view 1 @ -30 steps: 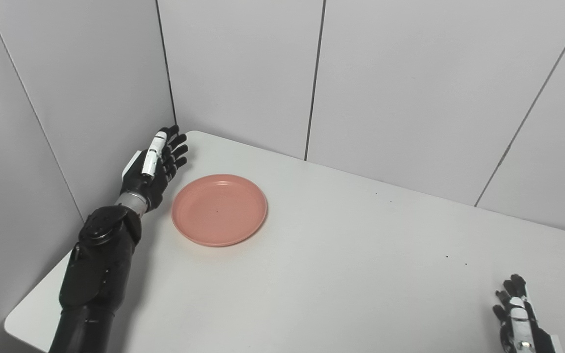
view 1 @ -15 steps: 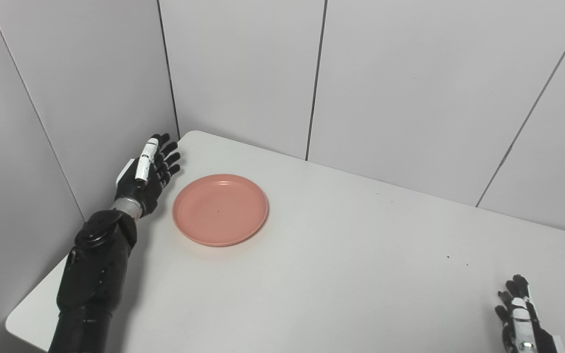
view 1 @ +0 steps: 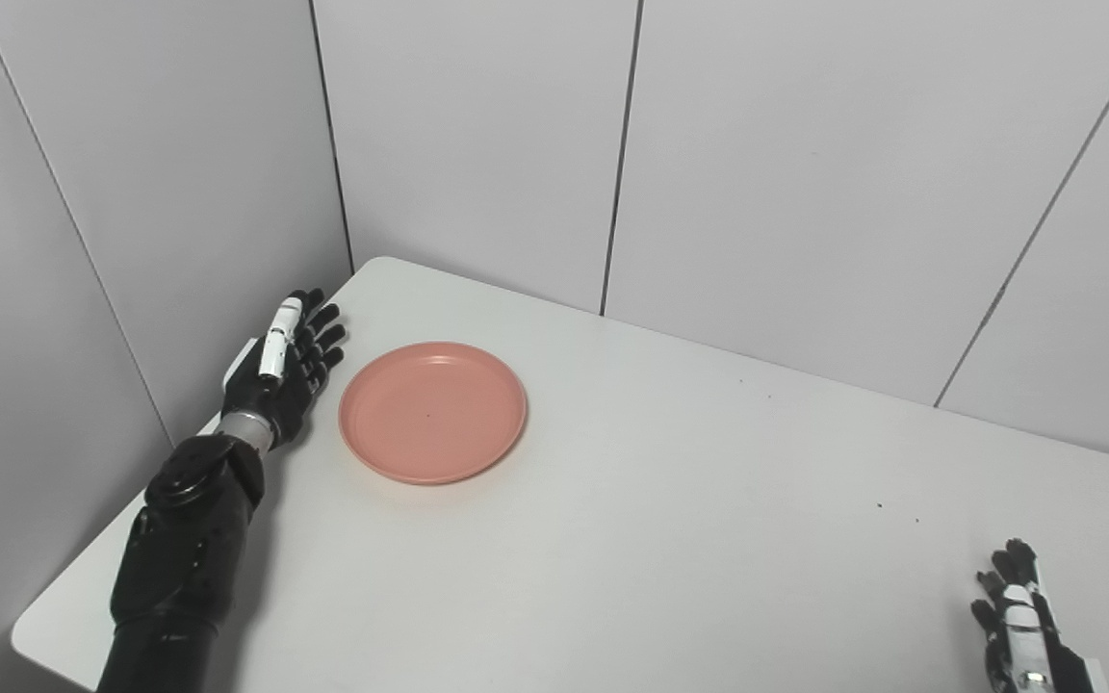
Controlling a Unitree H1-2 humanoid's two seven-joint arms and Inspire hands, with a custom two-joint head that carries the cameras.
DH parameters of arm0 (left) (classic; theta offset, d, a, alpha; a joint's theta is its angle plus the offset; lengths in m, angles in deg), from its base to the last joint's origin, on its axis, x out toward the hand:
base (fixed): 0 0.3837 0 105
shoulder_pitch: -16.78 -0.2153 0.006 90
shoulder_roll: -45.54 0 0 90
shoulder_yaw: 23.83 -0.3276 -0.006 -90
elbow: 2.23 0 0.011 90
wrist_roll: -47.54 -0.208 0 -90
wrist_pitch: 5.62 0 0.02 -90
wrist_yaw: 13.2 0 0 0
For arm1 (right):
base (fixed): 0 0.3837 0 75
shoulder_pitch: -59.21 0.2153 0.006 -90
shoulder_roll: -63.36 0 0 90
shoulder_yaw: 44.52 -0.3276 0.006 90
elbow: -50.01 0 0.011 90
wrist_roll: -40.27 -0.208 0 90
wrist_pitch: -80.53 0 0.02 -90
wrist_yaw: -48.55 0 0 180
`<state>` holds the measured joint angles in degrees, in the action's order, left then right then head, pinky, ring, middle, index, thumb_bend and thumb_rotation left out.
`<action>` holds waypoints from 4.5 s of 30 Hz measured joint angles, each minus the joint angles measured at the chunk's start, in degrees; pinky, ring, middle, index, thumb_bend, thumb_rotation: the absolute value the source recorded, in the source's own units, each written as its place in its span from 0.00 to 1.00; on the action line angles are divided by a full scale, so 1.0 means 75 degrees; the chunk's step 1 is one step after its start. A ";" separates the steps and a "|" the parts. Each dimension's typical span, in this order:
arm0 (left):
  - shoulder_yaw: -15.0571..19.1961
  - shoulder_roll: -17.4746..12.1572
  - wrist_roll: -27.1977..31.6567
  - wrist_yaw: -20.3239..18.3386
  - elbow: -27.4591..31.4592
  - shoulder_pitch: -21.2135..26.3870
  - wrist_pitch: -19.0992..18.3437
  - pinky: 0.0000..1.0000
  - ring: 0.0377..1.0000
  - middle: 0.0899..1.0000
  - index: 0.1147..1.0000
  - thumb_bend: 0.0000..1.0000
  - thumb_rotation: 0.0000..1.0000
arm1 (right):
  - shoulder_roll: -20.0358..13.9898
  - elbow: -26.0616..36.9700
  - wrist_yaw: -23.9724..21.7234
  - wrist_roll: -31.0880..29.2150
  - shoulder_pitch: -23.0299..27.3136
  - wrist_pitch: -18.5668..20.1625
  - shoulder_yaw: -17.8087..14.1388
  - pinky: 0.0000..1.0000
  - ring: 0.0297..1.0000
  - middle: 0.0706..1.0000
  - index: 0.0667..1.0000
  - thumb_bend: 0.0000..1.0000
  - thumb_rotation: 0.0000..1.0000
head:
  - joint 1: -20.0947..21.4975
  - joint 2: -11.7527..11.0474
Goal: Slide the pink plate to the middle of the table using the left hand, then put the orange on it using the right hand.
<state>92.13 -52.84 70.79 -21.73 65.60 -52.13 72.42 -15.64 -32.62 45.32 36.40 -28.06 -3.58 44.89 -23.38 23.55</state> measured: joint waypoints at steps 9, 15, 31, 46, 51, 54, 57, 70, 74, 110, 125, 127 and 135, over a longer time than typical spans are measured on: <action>-0.0083 -0.0088 0.0047 -0.0333 -0.0508 0.0025 0.0503 0.98 0.95 0.95 0.92 0.37 1.00 | -0.0003 0.0001 0.0000 0.0015 0.0008 0.0001 -0.0001 1.00 1.00 1.00 1.00 0.00 1.00 | 0.0000 0.0023; -0.0155 -0.0080 0.0116 -0.0371 -0.0640 0.0084 0.0566 0.97 0.95 0.95 0.93 0.33 1.00 | -0.0003 0.0000 0.0001 0.0026 0.0008 0.0000 -0.0002 1.00 1.00 1.00 1.00 0.00 1.00 | 0.0012 0.0024; -0.0882 0.0416 0.0087 -0.0192 0.0513 -0.0109 -0.0044 0.93 0.93 0.93 0.92 0.32 1.00 | 0.0039 0.0114 -0.0007 0.0002 0.0007 0.0010 0.0004 1.00 1.00 1.00 1.00 0.02 1.00 | 0.0176 0.0176; -0.1265 0.0734 0.0115 -0.0185 0.1008 -0.0136 -0.0594 0.93 0.93 0.93 0.91 0.33 1.00 | 0.0063 0.0190 0.0049 0.0066 0.0005 0.0134 0.0014 1.00 1.00 1.00 1.00 0.04 1.00 | 0.0305 0.0317; -0.1405 0.0783 0.0109 -0.0227 0.1013 -0.0111 -0.0594 0.93 0.93 0.92 0.90 0.32 1.00 | 0.0093 0.0189 0.0134 0.0178 0.0006 0.0136 0.0029 1.00 1.00 1.00 1.00 0.05 1.00 | 0.0387 0.0387; -0.1527 0.0861 0.0094 -0.0207 0.1040 -0.0081 -0.0620 0.92 0.92 0.91 0.89 0.32 1.00 | 0.0093 0.0171 0.0147 0.0176 0.0008 0.0134 0.0031 1.00 1.00 1.00 1.00 0.06 1.00 | 0.0503 0.0468; -0.1626 0.0996 0.0094 -0.0207 0.1110 -0.0045 -0.0677 0.91 0.91 0.90 0.89 0.32 1.00 | 0.0093 0.0147 0.0147 0.0171 0.0008 0.0134 0.0033 1.00 1.00 1.00 1.00 0.05 1.00 | 0.0550 0.0492; -0.2209 0.1397 0.0001 -0.0298 0.1056 0.0241 -0.0873 0.92 0.92 0.92 0.90 0.32 1.00 | 0.0114 -0.0003 0.0179 0.0221 0.0025 0.0110 0.0062 1.00 1.00 1.00 0.99 0.15 1.00 | 0.0902 0.0750; -0.2364 0.1442 -0.0007 -0.0367 0.0996 0.0298 -0.0873 0.92 0.92 0.93 0.90 0.31 1.00 | 0.0135 -0.0053 0.0179 0.0132 0.0043 0.0083 0.0047 1.00 1.00 0.99 0.99 0.15 1.00 | 0.0961 0.0785; -0.3262 0.3115 -0.0295 -0.0179 0.1750 0.0186 -0.1458 0.94 0.94 0.94 0.93 0.36 1.00 | 0.0670 0.0232 0.0584 0.1276 0.0196 0.0606 0.0343 0.89 0.92 0.94 0.94 0.23 1.00 | 0.3070 0.1992; -0.3545 0.3413 -0.1024 0.0124 0.2251 -0.0293 -0.1128 0.94 0.93 0.94 0.93 0.39 1.00 | 0.0812 0.0442 0.0593 0.1533 0.0263 0.1020 0.0450 0.88 0.92 0.94 0.94 0.19 1.00 | 0.3762 0.2145; -0.3506 0.3404 -0.1038 0.0120 0.2235 -0.0294 -0.1080 0.94 0.94 0.95 0.94 0.38 1.00 | 0.0818 0.0439 0.0596 0.1542 0.0264 0.1020 0.0448 0.88 0.92 0.94 0.94 0.21 1.00 | 0.3762 0.2145; -0.3234 0.3163 -0.1030 0.0003 0.2181 -0.0381 -0.0781 0.95 0.94 0.95 0.94 0.36 1.00 | 0.0887 0.0360 0.0744 0.1729 0.0317 0.1020 0.0461 0.89 0.92 0.94 0.94 0.26 1.00 | 0.4922 0.1981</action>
<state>67.88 -29.11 63.06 -21.71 81.96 -54.98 66.56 -8.98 -29.92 50.90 49.37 -25.68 4.07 48.35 13.54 38.41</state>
